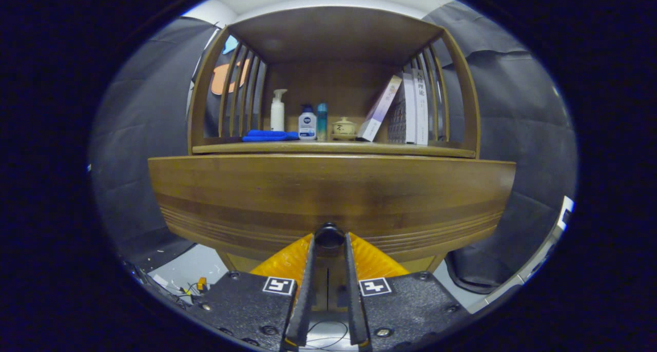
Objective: Pull open the drawer, take out the items inside it, and place them on the countertop above the cabinet.
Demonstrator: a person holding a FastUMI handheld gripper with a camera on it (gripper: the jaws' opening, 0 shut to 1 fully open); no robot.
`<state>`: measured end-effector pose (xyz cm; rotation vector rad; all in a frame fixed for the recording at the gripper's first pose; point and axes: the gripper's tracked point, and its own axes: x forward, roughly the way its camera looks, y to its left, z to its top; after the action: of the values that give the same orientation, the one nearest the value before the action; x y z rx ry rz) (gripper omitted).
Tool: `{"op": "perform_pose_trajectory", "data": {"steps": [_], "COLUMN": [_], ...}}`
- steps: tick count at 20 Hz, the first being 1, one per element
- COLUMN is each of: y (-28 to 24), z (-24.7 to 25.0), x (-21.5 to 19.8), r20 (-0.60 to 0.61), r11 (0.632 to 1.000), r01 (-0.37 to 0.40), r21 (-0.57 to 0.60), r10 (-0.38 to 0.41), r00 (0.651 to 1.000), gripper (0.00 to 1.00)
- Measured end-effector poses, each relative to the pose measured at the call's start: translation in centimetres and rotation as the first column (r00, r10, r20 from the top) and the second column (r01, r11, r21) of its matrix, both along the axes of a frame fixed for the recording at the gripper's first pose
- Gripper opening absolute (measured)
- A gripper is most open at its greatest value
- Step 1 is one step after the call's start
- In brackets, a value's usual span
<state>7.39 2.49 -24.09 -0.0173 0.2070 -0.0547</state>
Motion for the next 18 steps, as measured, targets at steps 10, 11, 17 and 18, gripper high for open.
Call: {"op": "perform_pose_trajectory", "data": {"steps": [10, 11, 17, 18], "y": [0.4, 0.4, 0.4, 0.5], "z": [0.2, 0.3, 0.2, 0.2], "x": [0.0, -0.2, -3.2, -3.8], "r20": [-0.012, -0.014, -0.033, -0.038], "r11": [0.999, 0.999, 0.999, 0.998], "r01": [-0.023, -0.024, -0.047, -0.053], "r21": [0.027, 0.023, 0.022, 0.025], "r10": [0.023, 0.024, 0.048, 0.054], "r00": [1.000, 1.000, 0.998, 0.998], "gripper": [0.24, 0.23, 0.22, 0.22]}}
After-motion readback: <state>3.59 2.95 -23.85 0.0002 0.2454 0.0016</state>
